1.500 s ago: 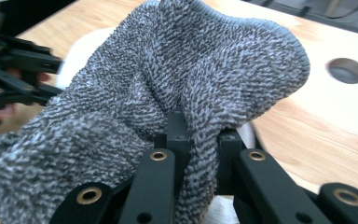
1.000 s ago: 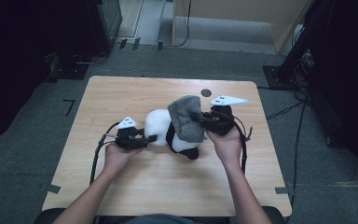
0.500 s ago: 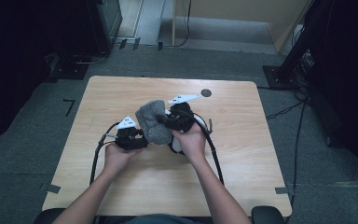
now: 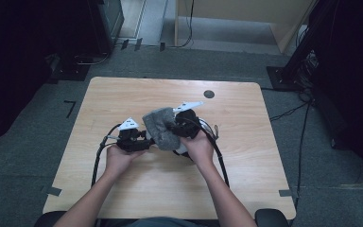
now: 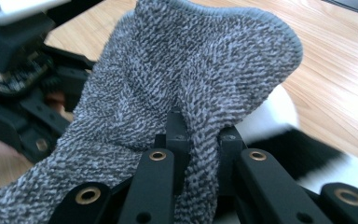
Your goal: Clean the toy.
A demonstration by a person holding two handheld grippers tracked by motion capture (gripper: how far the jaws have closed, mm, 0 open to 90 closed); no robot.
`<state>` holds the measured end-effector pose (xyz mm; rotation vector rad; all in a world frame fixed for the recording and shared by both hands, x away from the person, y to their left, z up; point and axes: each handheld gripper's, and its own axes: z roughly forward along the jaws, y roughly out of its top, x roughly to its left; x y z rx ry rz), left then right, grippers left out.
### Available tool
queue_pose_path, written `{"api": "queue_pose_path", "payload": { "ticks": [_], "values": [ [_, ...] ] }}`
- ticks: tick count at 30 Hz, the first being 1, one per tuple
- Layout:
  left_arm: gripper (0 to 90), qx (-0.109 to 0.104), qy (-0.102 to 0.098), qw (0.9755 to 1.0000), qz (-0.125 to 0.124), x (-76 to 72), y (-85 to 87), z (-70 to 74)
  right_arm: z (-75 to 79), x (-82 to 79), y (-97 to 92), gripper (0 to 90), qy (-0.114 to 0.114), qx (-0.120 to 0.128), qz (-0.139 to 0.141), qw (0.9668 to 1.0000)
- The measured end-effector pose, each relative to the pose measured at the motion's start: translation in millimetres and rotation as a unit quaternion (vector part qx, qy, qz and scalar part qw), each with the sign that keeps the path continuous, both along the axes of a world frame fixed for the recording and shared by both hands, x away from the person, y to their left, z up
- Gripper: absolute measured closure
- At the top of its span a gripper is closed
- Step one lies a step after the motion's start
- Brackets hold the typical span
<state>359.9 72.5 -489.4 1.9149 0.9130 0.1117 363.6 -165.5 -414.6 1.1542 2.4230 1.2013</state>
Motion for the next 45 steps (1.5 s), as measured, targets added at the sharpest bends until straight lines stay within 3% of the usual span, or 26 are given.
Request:
{"api": "queue_pose_path", "payload": {
  "ticks": [7, 20, 23, 25, 28, 31, 37, 45],
  "values": [
    [45.6, 0.002, -0.001, 1.0, -0.002, -0.2, -0.5, 0.7, 4.3, -11.7, -34.1, 81.6, 0.0, 0.007, -0.013, 0.9999],
    [45.4, 0.0, 0.006, 1.0, -0.005, 1.7, 1.5, 0.8, 17.0, -30.9, -70.9, 81.6, -0.016, 0.013, -0.03, 0.9993],
    [45.5, 0.001, 0.006, 1.0, -0.006, 1.7, 2.1, 0.3, 20.9, -33.7, -80.7, 81.8, -0.016, 0.025, -0.036, 0.9989],
    [45.4, 0.002, 0.007, 0.9999, -0.009, 2.1, 3.1, -0.1, 25.6, -36.0, -88.7, 81.8, -0.021, 0.041, -0.045, 0.9979],
    [45.2, 0.009, 0.002, 0.9999, -0.009, 1.0, 2.6, 0.1, 32.7, -37.4, -101.5, 81.8, -0.038, 0.044, -0.061, 0.9964],
    [45.2, 0.007, 0.001, 0.9999, -0.008, 0.5, 2.2, -0.2, 34.8, -36.0, -114.4, 81.8, -0.038, 0.047, -0.078, 0.9951],
    [45.2, 0.009, 0.002, 0.9999, -0.007, -1.6, 1.4, 0.4, 25.8, -30.8, -125.9, 81.8, -0.035, 0.034, -0.097, 0.9941],
    [44.5, 0.012, 0.007, 0.9999, -0.009, -0.5, 2.3, -1.1, -0.9, -26.4, -111.9, 80.9, -0.03, 0.024, -0.095, 0.9948]
  ]
}}
